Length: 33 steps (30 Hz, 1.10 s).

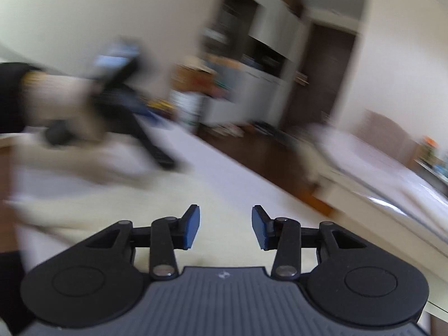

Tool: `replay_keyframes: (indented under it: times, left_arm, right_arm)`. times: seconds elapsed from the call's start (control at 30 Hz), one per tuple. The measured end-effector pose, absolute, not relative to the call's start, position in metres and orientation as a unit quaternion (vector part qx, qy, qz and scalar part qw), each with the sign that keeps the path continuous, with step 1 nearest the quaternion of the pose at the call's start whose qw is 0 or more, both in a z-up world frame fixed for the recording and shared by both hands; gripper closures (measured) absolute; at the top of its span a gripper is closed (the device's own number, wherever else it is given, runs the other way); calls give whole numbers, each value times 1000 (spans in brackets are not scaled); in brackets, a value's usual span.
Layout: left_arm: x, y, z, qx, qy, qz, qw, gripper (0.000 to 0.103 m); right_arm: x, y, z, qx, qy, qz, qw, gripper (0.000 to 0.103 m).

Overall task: Fold towel
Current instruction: 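Grasp the folded towel's corner with the right gripper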

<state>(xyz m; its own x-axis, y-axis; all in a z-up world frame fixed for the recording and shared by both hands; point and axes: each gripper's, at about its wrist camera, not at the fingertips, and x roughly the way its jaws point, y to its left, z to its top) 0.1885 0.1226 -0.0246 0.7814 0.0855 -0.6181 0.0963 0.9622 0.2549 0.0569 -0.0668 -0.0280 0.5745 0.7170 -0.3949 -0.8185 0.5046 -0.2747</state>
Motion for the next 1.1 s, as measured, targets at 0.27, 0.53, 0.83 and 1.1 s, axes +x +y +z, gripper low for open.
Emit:
replay_keyframes:
  times: [0.27, 0.53, 0.83, 1.1]
  left_arm:
    - [175, 123, -11, 159, 312, -7, 936, 0]
    - [163, 131, -9, 156, 302, -19, 940, 0]
    - [161, 138, -5, 137, 291, -22, 947, 0]
    - [155, 138, -4, 143, 290, -41, 945, 0]
  right_arm:
    - [-34, -17, -49, -236, 125, 530, 805, 55]
    - [-34, -2, -54, -253, 146, 510, 809, 53]
    - [-29, -6, -63, -276, 162, 488, 812, 51]
    - [-29, 14, -64, -278, 161, 497, 806, 53]
